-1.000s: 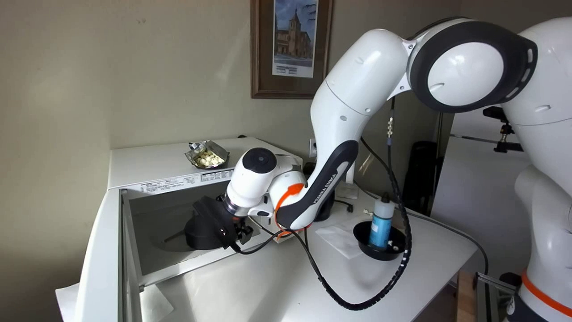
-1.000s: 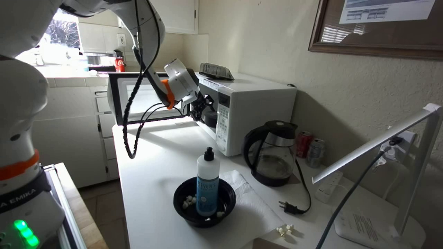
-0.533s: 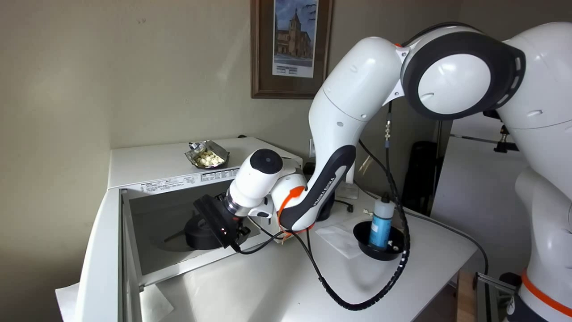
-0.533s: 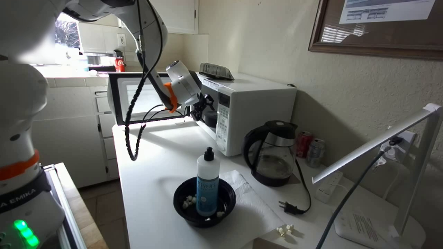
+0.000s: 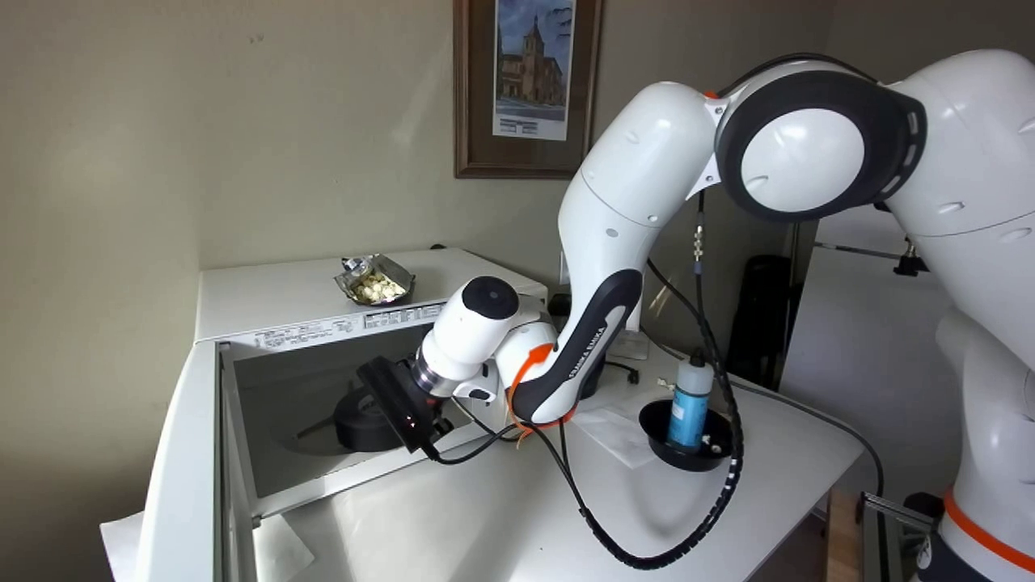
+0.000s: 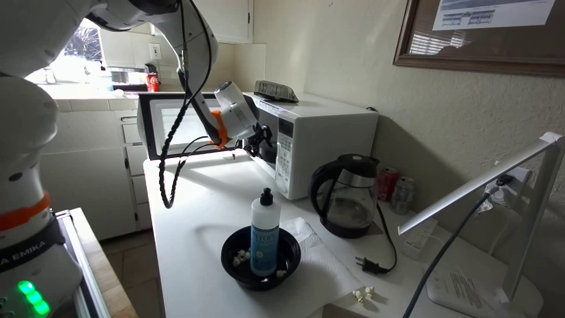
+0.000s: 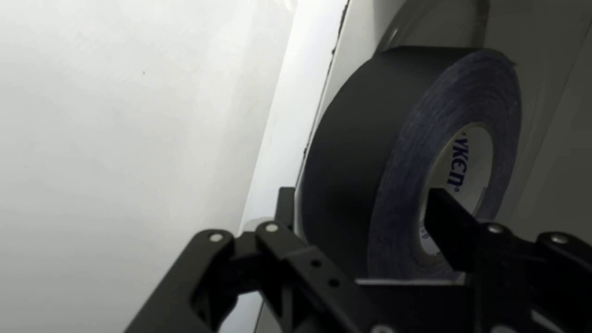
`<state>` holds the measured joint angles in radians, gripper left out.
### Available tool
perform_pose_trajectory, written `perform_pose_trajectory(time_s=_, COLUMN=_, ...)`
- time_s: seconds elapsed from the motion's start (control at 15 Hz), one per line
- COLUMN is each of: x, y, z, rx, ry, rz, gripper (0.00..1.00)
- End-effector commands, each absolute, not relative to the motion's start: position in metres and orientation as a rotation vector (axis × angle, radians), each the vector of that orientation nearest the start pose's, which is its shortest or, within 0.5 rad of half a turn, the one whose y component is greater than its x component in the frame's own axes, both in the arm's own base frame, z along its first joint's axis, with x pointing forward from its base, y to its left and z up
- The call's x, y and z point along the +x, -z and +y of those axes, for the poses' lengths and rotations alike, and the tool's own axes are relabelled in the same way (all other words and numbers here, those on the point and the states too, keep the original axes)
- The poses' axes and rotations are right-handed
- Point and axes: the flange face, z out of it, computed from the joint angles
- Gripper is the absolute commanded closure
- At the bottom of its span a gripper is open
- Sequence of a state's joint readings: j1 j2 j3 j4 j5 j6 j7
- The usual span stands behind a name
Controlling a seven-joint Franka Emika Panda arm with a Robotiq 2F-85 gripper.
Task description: Pick up the black masking tape from inside the microwave and put it on the kitchen counter
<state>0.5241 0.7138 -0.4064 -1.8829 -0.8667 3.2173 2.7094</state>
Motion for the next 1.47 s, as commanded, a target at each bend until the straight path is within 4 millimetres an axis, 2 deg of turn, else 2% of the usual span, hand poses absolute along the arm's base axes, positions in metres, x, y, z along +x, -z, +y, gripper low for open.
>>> perform_pose_trajectory(time_s=0.0, x=0.633, y=-0.184, z=0.172, rx=-1.849, ry=0.615, rz=1.825, gripper=0.38)
perform_pose_trajectory(time_s=0.07, x=0.634, y=-0.184, z=0.172, rx=-1.842, ry=0.606, rz=1.825, gripper=0.37)
perform_pose_trajectory(time_s=0.27, x=0.637, y=-0.183, z=0.17, rx=-1.828, ry=0.588, rz=1.831, gripper=0.26)
perform_pose_trajectory(time_s=0.4, x=0.637, y=-0.181, z=0.169, rx=-1.825, ry=0.563, rz=1.838, gripper=0.26)
perform_pose_trajectory(time_s=0.47, x=0.637, y=-0.179, z=0.169, rx=-1.824, ry=0.555, rz=1.84, gripper=0.51)
perform_pose_trajectory(time_s=0.53, x=0.637, y=-0.179, z=0.169, rx=-1.822, ry=0.55, rz=1.839, gripper=0.53)
perform_pose_trajectory(time_s=0.67, x=0.637, y=-0.182, z=0.171, rx=-1.819, ry=0.538, rz=1.84, gripper=0.67)
perform_pose_trajectory(time_s=0.93, x=0.632, y=-0.192, z=0.18, rx=-1.826, ry=0.539, rz=1.818, gripper=0.69)
perform_pose_trajectory(time_s=1.13, x=0.627, y=-0.215, z=0.193, rx=-1.834, ry=0.604, rz=1.781, gripper=0.7)
perform_pose_trajectory(time_s=1.4, x=0.607, y=-0.224, z=0.224, rx=-1.874, ry=0.657, rz=1.75, gripper=0.7)
